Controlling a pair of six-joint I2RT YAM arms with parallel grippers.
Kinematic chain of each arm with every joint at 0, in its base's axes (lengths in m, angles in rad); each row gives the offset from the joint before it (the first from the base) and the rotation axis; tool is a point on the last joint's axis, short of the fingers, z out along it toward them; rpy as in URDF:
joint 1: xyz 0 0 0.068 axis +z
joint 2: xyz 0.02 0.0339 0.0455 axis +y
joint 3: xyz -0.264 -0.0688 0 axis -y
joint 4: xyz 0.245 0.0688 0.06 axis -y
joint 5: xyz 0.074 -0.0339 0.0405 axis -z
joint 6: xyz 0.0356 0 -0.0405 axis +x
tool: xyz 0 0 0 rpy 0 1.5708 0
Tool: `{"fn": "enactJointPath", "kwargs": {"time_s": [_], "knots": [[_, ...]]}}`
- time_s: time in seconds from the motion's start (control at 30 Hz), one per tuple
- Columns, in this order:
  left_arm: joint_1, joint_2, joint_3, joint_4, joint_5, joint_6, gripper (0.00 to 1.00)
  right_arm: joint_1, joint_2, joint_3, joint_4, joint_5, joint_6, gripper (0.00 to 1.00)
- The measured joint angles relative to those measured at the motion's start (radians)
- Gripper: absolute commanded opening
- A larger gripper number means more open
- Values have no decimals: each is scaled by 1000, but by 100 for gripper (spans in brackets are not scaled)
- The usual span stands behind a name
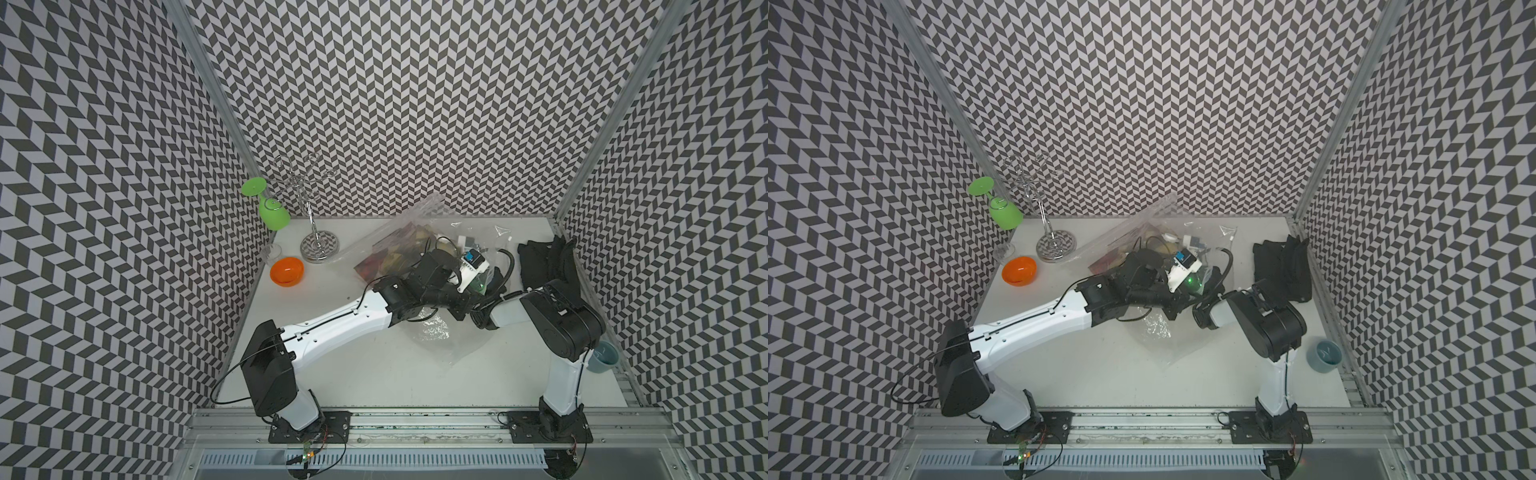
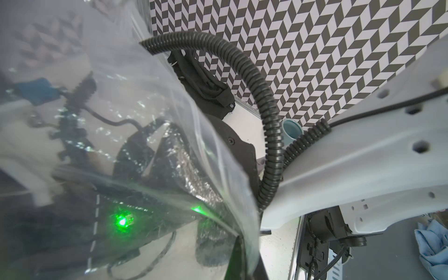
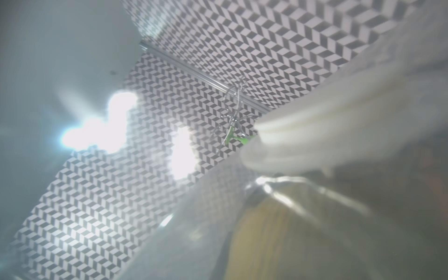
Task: Place the folded shirt into the vacuum bag
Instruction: Place the shirt in the vacuum bag.
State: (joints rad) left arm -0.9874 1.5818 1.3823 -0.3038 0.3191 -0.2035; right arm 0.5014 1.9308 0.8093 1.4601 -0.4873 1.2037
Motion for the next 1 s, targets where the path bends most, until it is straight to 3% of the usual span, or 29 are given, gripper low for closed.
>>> {"fn": "enactJointPath", "kwargs": {"time_s": [0.23, 0.37, 0.57, 0.67, 1.0], "knots": [[8, 3, 10, -18, -12, 0, 0, 3, 89, 39, 46, 31, 47, 1], [4, 3, 10, -18, -8, 0, 0, 12, 146, -44, -5, 126, 61, 10], [3, 4, 10, -17, -7, 3, 0, 13, 99, -62, -145, 169, 32, 40], [3, 4, 10, -17, -8, 4, 0, 13, 74, -65, -176, 161, 35, 49], [9, 4, -8, -11, -6, 4, 0, 15, -69, -245, -278, 150, 39, 49]]}}
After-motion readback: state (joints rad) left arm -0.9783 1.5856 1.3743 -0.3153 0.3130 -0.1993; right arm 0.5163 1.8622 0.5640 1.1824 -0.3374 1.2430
